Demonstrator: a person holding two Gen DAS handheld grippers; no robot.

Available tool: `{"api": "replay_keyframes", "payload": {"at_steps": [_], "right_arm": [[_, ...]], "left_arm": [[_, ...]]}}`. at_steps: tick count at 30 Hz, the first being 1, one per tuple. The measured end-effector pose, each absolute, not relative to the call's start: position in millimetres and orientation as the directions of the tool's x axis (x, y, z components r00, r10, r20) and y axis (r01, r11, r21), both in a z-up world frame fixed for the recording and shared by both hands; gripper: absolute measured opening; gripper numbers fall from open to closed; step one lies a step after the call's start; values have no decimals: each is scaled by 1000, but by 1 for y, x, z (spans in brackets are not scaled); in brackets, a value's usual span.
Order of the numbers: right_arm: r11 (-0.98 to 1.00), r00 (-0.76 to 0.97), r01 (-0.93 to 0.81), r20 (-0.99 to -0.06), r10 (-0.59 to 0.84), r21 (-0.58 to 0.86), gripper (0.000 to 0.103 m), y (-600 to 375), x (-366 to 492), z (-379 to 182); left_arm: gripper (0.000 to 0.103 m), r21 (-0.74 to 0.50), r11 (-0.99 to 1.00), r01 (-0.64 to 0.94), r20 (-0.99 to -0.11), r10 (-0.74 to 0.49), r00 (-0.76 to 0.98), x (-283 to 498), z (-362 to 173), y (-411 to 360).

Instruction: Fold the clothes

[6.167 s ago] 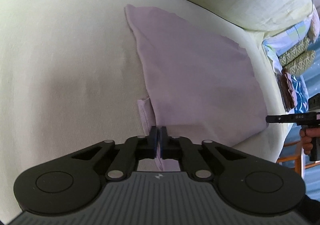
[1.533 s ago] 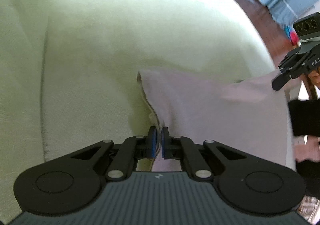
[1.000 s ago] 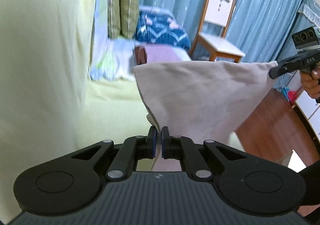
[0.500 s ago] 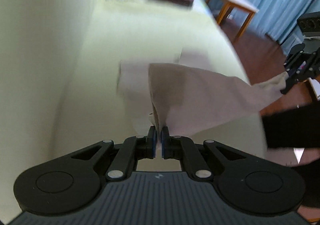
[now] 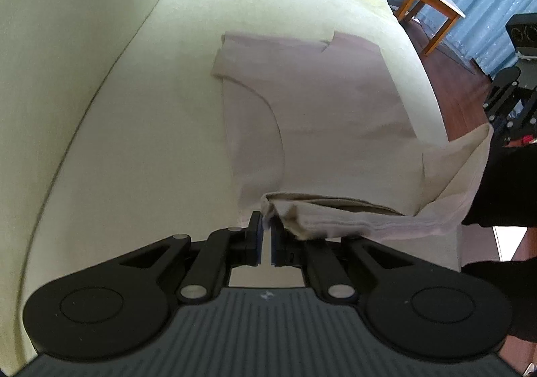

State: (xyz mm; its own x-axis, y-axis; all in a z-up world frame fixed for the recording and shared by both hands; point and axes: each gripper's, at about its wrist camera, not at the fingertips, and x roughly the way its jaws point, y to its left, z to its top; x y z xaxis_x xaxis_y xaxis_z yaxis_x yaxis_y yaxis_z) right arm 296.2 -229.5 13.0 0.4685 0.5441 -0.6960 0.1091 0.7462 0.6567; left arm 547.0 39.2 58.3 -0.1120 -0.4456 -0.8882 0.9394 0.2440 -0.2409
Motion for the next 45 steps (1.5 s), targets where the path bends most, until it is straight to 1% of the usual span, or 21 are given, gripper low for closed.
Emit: {"api": "replay_keyframes", "payload": {"at_steps": [2,7,10,12,17,24,27,28,29,30,32,40,41,42,43,45], "right_arm": [[753,508,122,-692,513,647,3,-241,295,26],[763,590,190,-693,414,618,3,-281,289,57],[759,610,248,-706,361,602,3,-298,289,62],[749,614,284,-714,337,598,3,-308,290,58],[739,604,318,-728,324,594,3,-305,296,14],[742,565,312,-744,356,593,3,-293,297,-26],[734,557,322,-747,363,598,3,-288,295,-30],[729,556,327,-746,367,602,3,-289,295,-34],[723,554,331,-745,371,606,3,-290,295,-37],[716,552,338,-745,375,610,3,-291,296,-41],[708,547,351,-748,377,613,3,-289,295,-47],[659,559,396,-737,379,639,6,-292,286,-50],[651,562,401,-735,380,644,8,-292,287,-50],[646,564,404,-733,381,648,13,-292,287,-51],[639,565,408,-730,384,652,15,-291,288,-52],[635,563,408,-728,391,657,16,-288,289,-53]], "left_arm": [[1,-245,239,940,-883,-455,-115,555,63,39],[1,-275,220,936,-880,-451,-153,589,62,-16],[1,-285,205,936,-886,-429,-176,609,51,-57],[0,-282,180,942,-892,-411,-188,619,40,-84],[0,-271,131,954,-912,-352,-211,628,22,-121],[0,-284,119,951,-919,-315,-235,628,11,-125],[0,-286,117,951,-919,-314,-238,629,10,-128],[2,-291,121,949,-917,-318,-241,630,9,-129],[9,-296,123,947,-915,-321,-244,631,9,-129],[18,-298,125,946,-913,-328,-244,634,9,-130],[23,-299,123,946,-909,-340,-243,637,9,-133],[23,-345,82,935,-892,-339,-300,636,-5,-151],[23,-345,80,935,-893,-337,-300,636,-7,-153],[23,-349,80,934,-891,-336,-305,635,-10,-154],[23,-355,80,931,-888,-340,-309,635,-11,-155],[21,-360,78,930,-884,-347,-313,634,-12,-156]]}}
